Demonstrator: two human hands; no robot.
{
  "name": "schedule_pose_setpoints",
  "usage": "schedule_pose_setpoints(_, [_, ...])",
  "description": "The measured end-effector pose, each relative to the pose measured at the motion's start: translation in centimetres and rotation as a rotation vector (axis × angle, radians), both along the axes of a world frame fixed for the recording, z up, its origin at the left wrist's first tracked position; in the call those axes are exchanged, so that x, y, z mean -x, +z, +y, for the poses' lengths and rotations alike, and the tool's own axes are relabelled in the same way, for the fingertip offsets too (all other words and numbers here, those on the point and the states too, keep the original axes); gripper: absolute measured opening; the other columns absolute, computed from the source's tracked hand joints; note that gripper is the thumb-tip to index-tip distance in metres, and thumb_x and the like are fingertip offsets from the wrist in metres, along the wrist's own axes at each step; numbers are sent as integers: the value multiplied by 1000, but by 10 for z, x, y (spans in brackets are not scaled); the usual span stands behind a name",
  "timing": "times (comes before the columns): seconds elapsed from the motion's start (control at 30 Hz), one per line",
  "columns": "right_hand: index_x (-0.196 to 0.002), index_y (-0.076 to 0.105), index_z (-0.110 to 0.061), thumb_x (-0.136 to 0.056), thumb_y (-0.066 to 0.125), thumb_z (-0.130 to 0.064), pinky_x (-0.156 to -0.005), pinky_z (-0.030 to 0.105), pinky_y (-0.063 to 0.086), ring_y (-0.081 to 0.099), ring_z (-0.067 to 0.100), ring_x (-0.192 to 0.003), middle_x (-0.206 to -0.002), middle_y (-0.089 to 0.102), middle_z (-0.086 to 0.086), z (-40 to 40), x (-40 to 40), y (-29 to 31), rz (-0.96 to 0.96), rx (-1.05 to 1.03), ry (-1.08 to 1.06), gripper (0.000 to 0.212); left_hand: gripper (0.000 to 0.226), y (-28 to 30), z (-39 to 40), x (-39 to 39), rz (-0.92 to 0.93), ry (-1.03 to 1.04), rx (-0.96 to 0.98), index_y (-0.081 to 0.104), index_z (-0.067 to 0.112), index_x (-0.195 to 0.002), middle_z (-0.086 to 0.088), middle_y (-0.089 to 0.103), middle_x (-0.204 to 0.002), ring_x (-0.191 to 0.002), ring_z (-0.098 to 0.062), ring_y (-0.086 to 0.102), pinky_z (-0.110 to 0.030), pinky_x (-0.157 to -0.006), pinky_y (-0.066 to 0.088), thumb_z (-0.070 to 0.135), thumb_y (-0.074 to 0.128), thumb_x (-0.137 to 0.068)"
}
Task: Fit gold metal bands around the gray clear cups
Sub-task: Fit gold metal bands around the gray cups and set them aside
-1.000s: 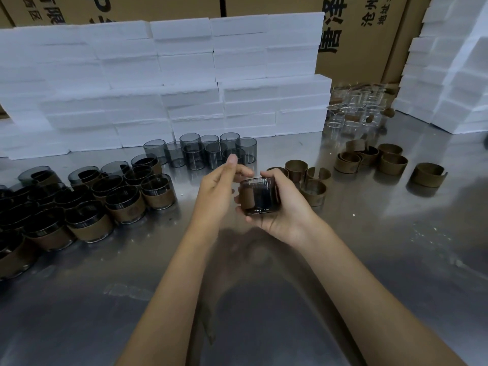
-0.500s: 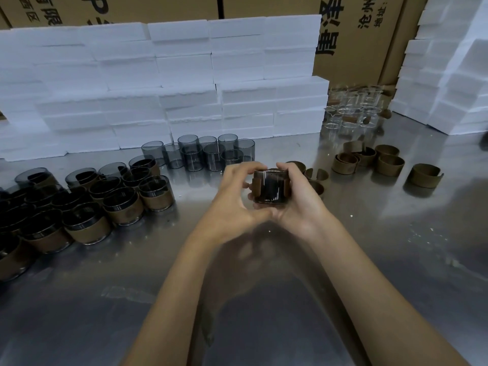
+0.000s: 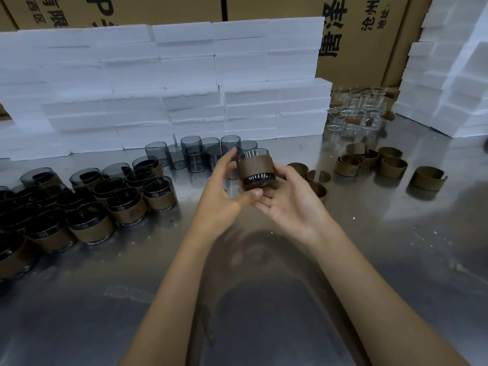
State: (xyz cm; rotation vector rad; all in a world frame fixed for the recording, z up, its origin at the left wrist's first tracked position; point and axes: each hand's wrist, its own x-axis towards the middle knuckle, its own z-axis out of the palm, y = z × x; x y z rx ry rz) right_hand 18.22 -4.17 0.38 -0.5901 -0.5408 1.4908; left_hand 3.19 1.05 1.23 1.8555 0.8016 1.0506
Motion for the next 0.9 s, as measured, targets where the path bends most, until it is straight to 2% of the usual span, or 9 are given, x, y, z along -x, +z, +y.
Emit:
schedule_pose_setpoints(0.1, [-118,66,-2,-95,64,-22,-89,31,59,73,22,-92,-105,73,17,4,3,-5,-138,-29,-121,30,79,-4,1,0,-11,66,-97,44,44,-143,19,57,-127,-113,8,54,-9,-84,42,13,84,-82])
schedule_pose_setpoints(0.17, [-117,65,-4,-97,63,-17,-89,29,58,69,17,-83,-103,72,13,6,3,-8,-210,-55,-168,23,73,-6,2,-1,4,98,-156,50,48,-135,21,58,-125,-109,5,56,-12,-80,44,12,84,-81])
schedule_pose_setpoints(0.27, [-120,65,-5,-99,62,-15,-97,32,56,69,20,-94,-109,71,14,6,0,-9,-246,-87,-165,24,71,-7,4,0,-23,119,-126,51,52,-125,34,62,-117,-108,1,60,-30,-83,49,8,84,-80])
schedule_pose_setpoints(0.4, [-124,66,-5,-95,62,-19,-108,36,49,65,24,-109,-115,69,15,5,-4,-9,-292,-73,-135,33,68,-10,9,3,-70,91,-58,54,42,-128,17,66,-126,-116,-8,62,-36,-85,49,9,86,-79])
schedule_pose_setpoints(0.53, [-133,61,0,-99,60,-12,-101,30,52,66,20,-108,-117,69,14,5,-2,-10,-314,-60,-147,36,68,-10,10,3,-76,32,-5,53,38,-131,15,64,-129,-116,-5,60,-23,-82,50,15,89,-77])
schedule_pose_setpoints(0.63, [-134,58,-2,-95,59,2,-92,26,55,69,18,-104,-105,73,9,6,-2,-10,-353,-10,-186,38,61,-11,8,0,-101,42,62,55,40,-119,17,63,-122,-109,3,60,-14,-80,47,33,90,-70])
schedule_pose_setpoints(0.7, [-129,61,-8,-93,61,4,-98,30,54,68,19,-108,-101,73,7,6,0,-10,-421,39,-222,37,56,-14,11,-1,-96,83,70,53,40,-111,14,63,-117,-105,-1,63,-15,-79,49,27,91,-73])
schedule_pose_setpoints(0.8, [-119,69,-17,-95,63,-6,-111,37,46,62,14,-120,-123,70,5,6,1,-12,-564,134,-300,27,67,-19,19,6,46,207,7,46,40,-121,11,60,-123,-110,-10,61,-29,-92,51,17,89,-75])
schedule_pose_setpoints(0.9, [-119,69,-15,-95,65,-10,-114,39,43,60,15,-125,-128,68,6,6,-1,-15,-550,193,-316,25,83,-24,27,16,303,359,-93,37,36,-144,2,53,-141,-131,-20,51,-44,-111,39,17,85,-79])
